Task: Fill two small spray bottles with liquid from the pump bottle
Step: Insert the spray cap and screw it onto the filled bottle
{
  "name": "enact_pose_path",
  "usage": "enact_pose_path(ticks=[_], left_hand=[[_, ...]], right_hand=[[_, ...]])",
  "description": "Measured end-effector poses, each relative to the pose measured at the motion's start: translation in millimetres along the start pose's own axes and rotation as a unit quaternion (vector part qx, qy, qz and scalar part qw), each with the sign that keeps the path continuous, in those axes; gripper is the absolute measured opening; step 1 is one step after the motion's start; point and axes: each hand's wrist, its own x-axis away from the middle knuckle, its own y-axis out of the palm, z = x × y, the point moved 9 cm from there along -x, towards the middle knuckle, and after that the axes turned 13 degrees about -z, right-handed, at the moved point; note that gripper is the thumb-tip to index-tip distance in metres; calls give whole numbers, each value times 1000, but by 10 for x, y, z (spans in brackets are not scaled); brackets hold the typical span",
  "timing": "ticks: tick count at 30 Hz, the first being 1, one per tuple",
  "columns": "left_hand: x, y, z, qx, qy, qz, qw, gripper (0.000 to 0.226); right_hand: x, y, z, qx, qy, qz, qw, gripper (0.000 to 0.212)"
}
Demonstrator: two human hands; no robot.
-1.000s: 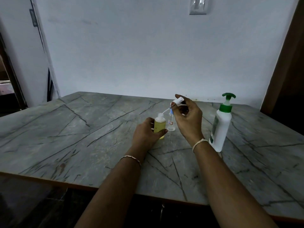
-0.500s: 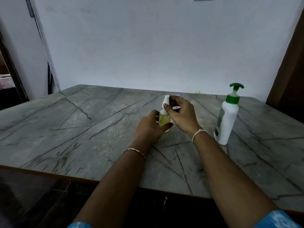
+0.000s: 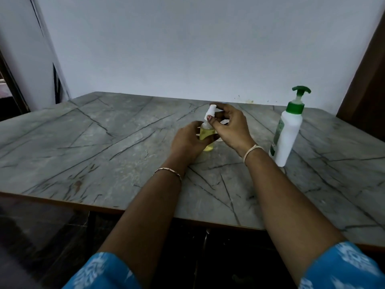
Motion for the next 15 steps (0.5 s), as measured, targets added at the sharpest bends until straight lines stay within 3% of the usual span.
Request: enact_pose_path(ticks=[8, 15], left_hand=[[-102, 54, -73, 63, 15, -35, 997, 45], [-102, 64, -52, 80, 17, -56, 995, 44]], right_hand=[[-59, 132, 58, 3, 6, -99, 995, 41], [-54, 132, 28, -13, -1, -118, 993, 32]])
